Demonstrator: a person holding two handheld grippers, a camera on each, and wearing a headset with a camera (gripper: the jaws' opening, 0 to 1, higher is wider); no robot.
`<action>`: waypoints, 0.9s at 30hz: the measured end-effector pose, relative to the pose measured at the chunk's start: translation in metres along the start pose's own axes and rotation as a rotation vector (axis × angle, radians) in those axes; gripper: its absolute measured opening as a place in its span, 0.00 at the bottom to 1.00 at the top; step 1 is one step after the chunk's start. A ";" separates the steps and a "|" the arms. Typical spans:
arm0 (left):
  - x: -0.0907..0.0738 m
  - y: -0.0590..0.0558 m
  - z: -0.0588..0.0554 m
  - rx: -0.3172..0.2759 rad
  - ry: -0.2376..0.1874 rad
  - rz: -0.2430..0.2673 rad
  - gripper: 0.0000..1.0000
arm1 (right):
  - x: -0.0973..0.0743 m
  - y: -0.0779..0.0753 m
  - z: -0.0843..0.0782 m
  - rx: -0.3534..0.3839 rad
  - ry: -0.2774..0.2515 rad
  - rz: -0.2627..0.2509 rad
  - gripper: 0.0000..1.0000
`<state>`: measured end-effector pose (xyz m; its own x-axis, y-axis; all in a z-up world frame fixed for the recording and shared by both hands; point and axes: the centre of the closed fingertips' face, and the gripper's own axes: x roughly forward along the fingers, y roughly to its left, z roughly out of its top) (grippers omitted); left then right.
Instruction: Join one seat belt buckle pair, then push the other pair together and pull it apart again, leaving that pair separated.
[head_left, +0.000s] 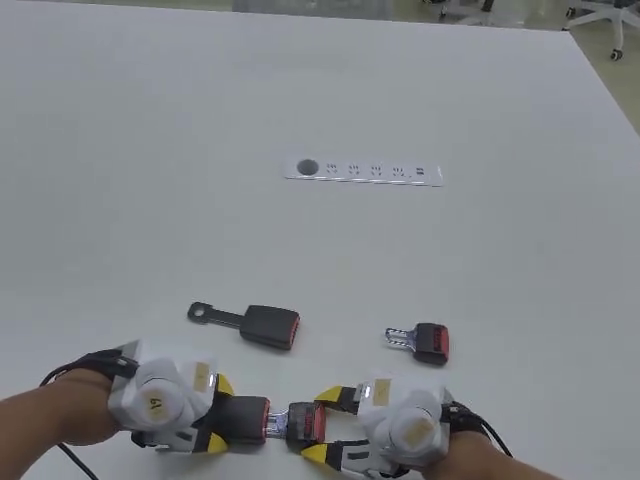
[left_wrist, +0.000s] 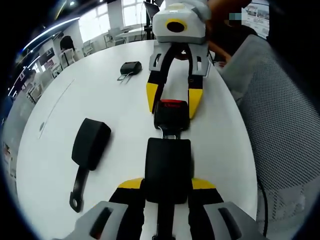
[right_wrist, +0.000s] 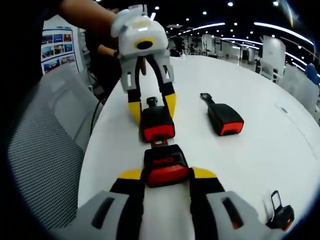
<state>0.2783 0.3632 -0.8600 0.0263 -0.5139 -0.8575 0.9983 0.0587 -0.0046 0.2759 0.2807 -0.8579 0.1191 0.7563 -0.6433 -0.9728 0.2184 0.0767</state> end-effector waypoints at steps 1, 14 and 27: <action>0.000 0.000 0.000 0.003 -0.002 0.000 0.34 | -0.001 0.000 0.000 0.005 -0.002 0.002 0.36; 0.001 0.000 0.001 0.034 0.000 -0.019 0.34 | 0.005 0.001 0.003 0.019 0.017 -0.001 0.35; 0.000 0.000 0.001 0.031 -0.002 -0.020 0.34 | 0.018 0.004 0.015 0.054 0.019 -0.023 0.35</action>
<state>0.2783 0.3622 -0.8601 0.0068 -0.5162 -0.8564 0.9997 0.0219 -0.0053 0.2773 0.3044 -0.8577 0.1366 0.7394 -0.6593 -0.9577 0.2687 0.1028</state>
